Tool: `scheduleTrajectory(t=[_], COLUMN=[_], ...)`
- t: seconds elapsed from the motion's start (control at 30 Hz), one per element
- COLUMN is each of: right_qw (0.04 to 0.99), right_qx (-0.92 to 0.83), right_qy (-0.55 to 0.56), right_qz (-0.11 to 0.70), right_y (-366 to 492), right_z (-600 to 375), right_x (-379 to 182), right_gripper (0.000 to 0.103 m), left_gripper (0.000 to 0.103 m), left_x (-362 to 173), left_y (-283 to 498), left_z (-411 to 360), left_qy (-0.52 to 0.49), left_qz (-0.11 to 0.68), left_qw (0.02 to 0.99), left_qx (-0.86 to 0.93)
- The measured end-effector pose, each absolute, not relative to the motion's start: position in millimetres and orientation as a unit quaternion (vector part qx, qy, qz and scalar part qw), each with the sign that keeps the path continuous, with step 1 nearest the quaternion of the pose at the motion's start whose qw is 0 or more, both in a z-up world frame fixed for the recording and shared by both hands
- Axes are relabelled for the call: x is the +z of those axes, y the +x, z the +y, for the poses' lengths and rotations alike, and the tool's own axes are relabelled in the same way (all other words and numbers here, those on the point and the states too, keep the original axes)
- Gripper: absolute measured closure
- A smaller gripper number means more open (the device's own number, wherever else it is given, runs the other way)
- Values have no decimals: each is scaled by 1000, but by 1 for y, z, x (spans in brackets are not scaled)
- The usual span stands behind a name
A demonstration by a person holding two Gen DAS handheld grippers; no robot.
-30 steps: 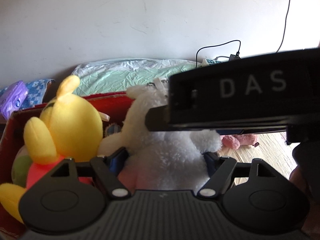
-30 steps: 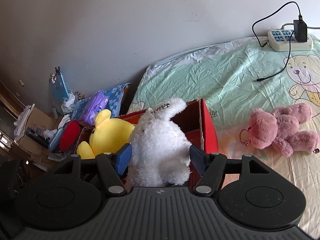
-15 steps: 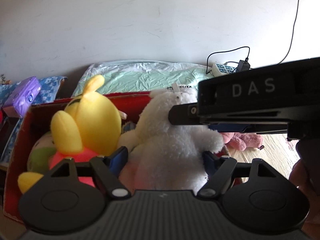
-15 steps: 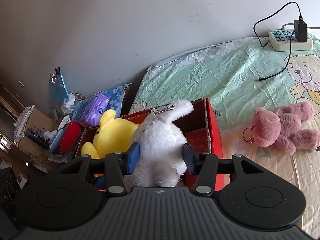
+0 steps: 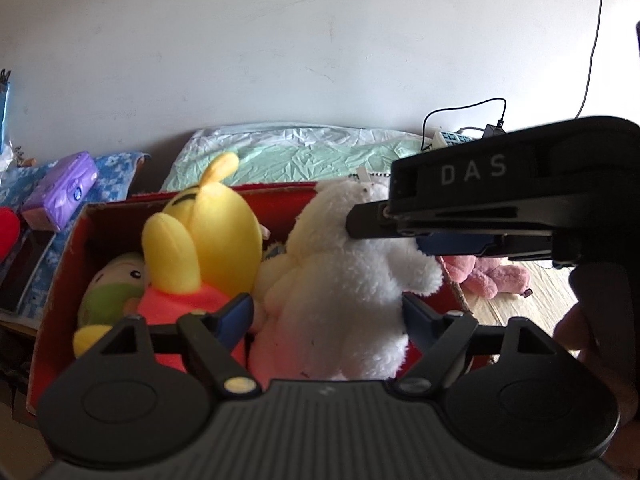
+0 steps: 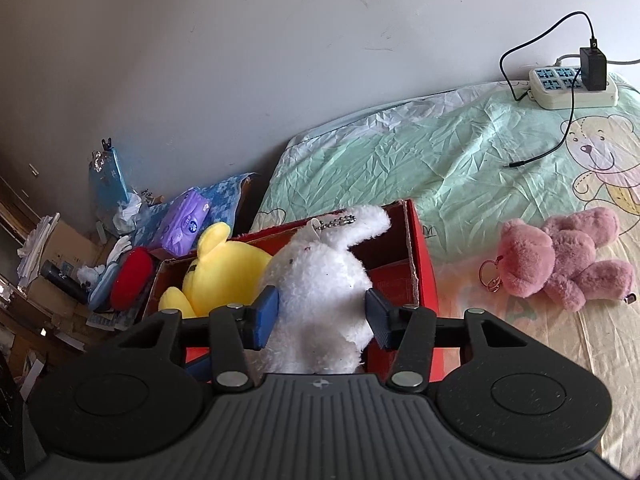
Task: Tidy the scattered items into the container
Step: 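Lower the white bear plush into the box beside the yellow plush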
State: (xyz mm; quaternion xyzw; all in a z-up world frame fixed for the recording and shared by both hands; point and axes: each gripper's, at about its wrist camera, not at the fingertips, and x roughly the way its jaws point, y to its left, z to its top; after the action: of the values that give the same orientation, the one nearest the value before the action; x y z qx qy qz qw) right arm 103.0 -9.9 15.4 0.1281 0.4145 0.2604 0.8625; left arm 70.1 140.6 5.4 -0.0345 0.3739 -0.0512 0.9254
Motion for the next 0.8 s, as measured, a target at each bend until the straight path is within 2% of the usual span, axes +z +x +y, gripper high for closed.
scheduleTrajectory(t=[0.33,0.53,0.8], right_qw=[873,866,854], right_qx=[246,240,237], right_qy=[139,142,162], right_qz=[398,416,435], right_y=[96,105,103], right_z=[-25,-19,-24], right_x=[22,12,15], right_gripper=[52,52,52], left_gripper=[22,22,22], left_x=[2,8,-6], left_y=[63,42,49], left_z=[162,171,163], left_qy=[-52,-59,-63], left_qz=[370,348,375], left_qw=[926,930,915], left_qx=[-59,-99,-133])
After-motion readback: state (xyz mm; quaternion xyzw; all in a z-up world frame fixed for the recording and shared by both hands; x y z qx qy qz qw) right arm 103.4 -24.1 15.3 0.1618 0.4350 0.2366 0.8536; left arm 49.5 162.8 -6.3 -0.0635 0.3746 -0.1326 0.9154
